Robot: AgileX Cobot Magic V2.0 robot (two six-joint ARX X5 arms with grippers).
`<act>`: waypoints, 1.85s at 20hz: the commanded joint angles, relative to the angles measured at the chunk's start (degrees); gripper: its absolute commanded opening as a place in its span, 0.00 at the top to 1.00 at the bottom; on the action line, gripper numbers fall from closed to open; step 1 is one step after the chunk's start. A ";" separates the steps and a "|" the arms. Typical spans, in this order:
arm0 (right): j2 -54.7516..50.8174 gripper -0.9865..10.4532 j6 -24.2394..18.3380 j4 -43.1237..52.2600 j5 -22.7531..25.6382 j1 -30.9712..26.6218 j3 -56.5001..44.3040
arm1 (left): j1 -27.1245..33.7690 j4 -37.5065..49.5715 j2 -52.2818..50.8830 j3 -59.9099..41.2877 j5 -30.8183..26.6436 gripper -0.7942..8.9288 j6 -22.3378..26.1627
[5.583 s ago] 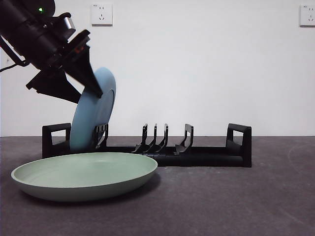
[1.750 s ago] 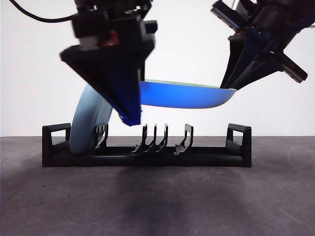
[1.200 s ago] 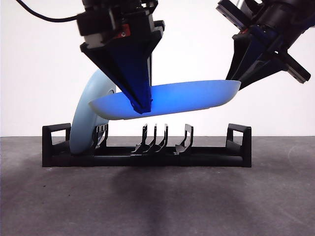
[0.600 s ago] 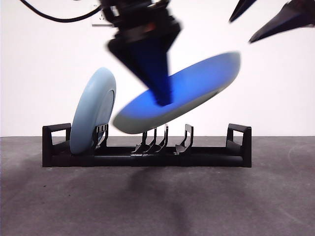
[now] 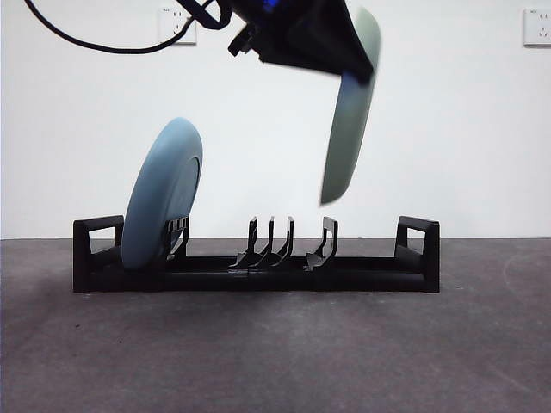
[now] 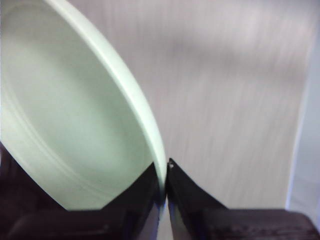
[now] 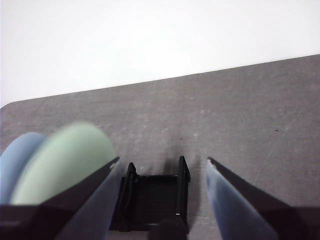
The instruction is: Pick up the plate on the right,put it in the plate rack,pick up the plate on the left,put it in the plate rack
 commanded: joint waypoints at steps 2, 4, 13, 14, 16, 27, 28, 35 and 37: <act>0.02 0.67 -0.24 0.09 0.22 0.04 -0.02 | 5.33 8.74 0.13 -0.15 3.21 0.93 -7.17; 0.02 0.67 -0.24 0.09 0.22 0.04 -0.02 | 7.74 9.94 0.31 -0.15 3.26 0.93 -7.15; 0.35 0.67 -0.15 1.64 0.22 0.04 -0.02 | 11.17 12.61 7.15 -0.13 6.34 0.93 -7.13; 0.46 0.67 -0.17 1.62 0.22 0.04 -0.02 | 11.17 12.81 7.85 -0.13 6.43 0.93 -7.10; 0.94 0.67 -0.20 1.66 0.22 0.04 -0.02 | 11.15 12.83 9.20 -0.13 7.69 0.93 -7.10; 3.41 0.67 -0.22 1.68 0.15 0.04 -0.02 | 11.10 9.16 13.35 -0.13 7.28 0.65 -4.48; 3.41 0.67 -0.22 1.66 0.15 0.04 -0.02 | 11.10 8.13 13.22 -0.13 7.28 0.62 -4.48; 3.41 0.90 -0.92 -2.73 -0.37 0.11 -0.02 | 11.02 -2.38 0.15 -0.13 8.41 0.92 -0.37; 3.39 0.92 -2.95 -4.90 -1.31 0.15 -0.02 | 11.02 -7.54 -6.78 -0.13 3.87 0.93 5.01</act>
